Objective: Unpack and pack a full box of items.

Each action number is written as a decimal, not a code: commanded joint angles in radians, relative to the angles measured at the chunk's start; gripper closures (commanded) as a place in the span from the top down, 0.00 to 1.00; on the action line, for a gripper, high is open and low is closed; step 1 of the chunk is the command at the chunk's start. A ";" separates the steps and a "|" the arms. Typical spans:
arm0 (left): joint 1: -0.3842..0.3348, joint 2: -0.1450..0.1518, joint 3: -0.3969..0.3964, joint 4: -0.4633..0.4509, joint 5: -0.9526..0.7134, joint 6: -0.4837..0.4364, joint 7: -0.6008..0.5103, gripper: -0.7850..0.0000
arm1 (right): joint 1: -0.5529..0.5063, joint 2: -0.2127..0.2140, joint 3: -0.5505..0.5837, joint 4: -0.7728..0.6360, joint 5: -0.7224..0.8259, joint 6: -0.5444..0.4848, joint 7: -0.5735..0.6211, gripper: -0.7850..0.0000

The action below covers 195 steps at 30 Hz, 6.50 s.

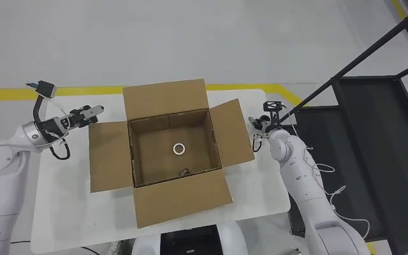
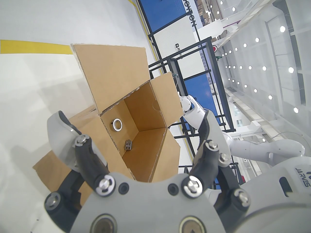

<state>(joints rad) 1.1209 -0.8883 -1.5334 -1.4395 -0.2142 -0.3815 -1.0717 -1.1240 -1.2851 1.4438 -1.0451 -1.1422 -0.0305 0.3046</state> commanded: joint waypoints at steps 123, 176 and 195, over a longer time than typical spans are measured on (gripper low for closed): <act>0.000 0.000 0.000 0.000 0.000 0.000 0.000 1.00 | 0.198 -0.209 -0.744 -0.109 -0.158 0.078 0.158 1.00; -0.018 0.049 -0.090 0.067 0.174 0.030 -0.167 1.00 | -0.492 0.021 0.022 -0.845 0.897 -0.708 0.338 1.00; 0.068 0.058 -0.131 0.097 0.233 0.017 -0.036 1.00 | -0.503 0.047 0.081 -0.860 1.222 -0.701 0.433 1.00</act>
<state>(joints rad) 1.1797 -0.8316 -1.6576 -1.3509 0.0122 -0.3615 -1.1169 -1.6264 -1.2440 1.4972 -1.9035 0.0173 -0.7336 0.7127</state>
